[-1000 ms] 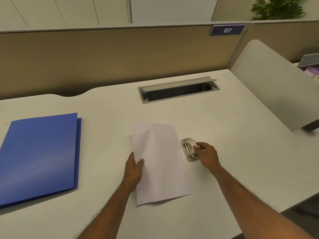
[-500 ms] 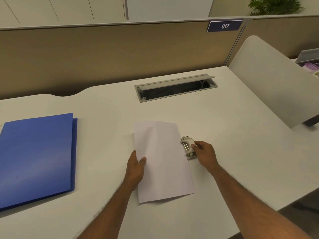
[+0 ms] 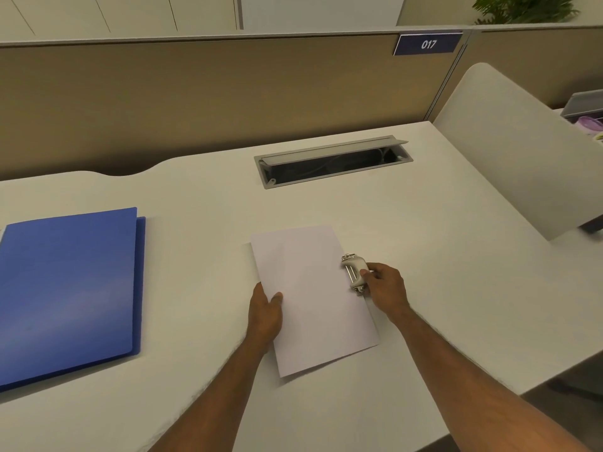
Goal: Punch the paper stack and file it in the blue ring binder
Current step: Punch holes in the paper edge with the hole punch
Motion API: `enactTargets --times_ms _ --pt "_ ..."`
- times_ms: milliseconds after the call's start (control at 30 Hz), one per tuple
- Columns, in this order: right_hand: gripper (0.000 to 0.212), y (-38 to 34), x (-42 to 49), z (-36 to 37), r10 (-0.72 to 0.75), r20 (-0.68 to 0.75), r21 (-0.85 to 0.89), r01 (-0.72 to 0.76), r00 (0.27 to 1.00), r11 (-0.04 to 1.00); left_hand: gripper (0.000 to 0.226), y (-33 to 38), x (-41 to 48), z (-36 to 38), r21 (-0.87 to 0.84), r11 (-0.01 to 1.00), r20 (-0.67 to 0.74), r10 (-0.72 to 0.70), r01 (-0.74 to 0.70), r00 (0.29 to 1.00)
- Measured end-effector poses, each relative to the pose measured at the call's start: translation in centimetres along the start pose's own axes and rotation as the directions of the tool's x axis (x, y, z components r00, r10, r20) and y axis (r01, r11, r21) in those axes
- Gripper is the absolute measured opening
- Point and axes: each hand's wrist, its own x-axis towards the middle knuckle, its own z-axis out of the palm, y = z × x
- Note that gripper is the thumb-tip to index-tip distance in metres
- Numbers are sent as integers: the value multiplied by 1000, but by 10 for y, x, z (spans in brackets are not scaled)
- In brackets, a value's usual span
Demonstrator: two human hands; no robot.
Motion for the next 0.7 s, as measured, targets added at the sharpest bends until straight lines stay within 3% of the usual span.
enactTargets --times_ms 367,533,633,700 --pt "12 2 0 -3 -7 46 29 6 999 1000 43 4 5 -2 24 1000 33 3 -3 999" --pt "3 -5 1 -4 41 56 30 -43 998 999 45 2 6 -4 125 992 49 29 -35 998" --pt "31 4 14 -10 79 93 49 -84 992 995 45 2 7 -4 156 987 50 39 -47 998" --pt "34 -4 13 -15 100 113 16 -102 989 995 45 2 7 -5 166 985 55 45 -54 997"
